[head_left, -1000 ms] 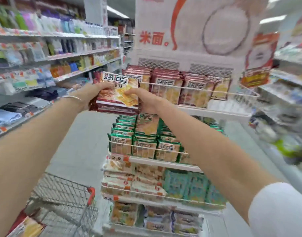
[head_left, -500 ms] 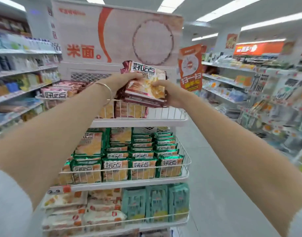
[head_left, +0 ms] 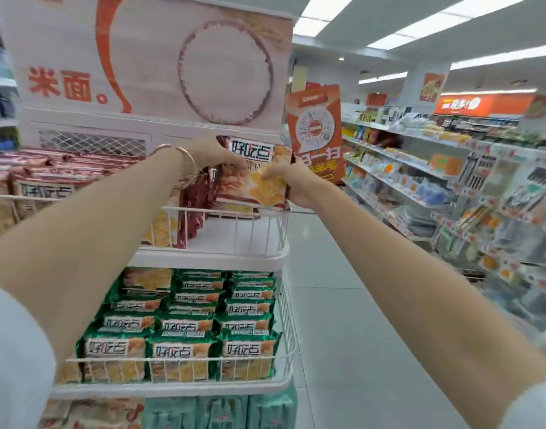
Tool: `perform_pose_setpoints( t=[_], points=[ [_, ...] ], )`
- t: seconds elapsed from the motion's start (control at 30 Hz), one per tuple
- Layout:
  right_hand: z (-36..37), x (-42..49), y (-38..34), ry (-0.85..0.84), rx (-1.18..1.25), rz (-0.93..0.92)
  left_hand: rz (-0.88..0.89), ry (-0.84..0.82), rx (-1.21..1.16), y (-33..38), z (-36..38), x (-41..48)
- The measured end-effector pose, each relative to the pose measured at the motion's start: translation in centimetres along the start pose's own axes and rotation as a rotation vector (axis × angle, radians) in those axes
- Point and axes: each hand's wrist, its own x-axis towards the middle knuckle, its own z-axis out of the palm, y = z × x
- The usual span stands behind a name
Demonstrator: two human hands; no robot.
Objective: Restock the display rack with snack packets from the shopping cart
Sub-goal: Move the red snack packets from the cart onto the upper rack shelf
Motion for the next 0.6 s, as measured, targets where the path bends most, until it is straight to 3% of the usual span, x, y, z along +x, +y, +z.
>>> perform_pose_setpoints(
  t=[0.2, 0.33, 0.47, 0.6],
  points=[
    [2.1, 4.6, 3.8, -0.02, -0.141, -0.001, -0.068, 0.018, 0.349, -0.8, 0.0, 0.9],
    [3.5, 4.4, 3.6, -0.059, -0.46, 0.072, -0.11, -0.088, 0.634, -3.1, 0.6, 2.9],
    [4.1, 5.4, 4.0, -0.182, -0.842, 0.015, -0.118, -0.239, 0.82, -3.7, 1.2, 3.6],
    [3.7, 6.7, 3.9, -0.195, -1.024, -0.018, -0.079, -0.209, 0.903, -4.1, 1.1, 4.2]
  ],
)
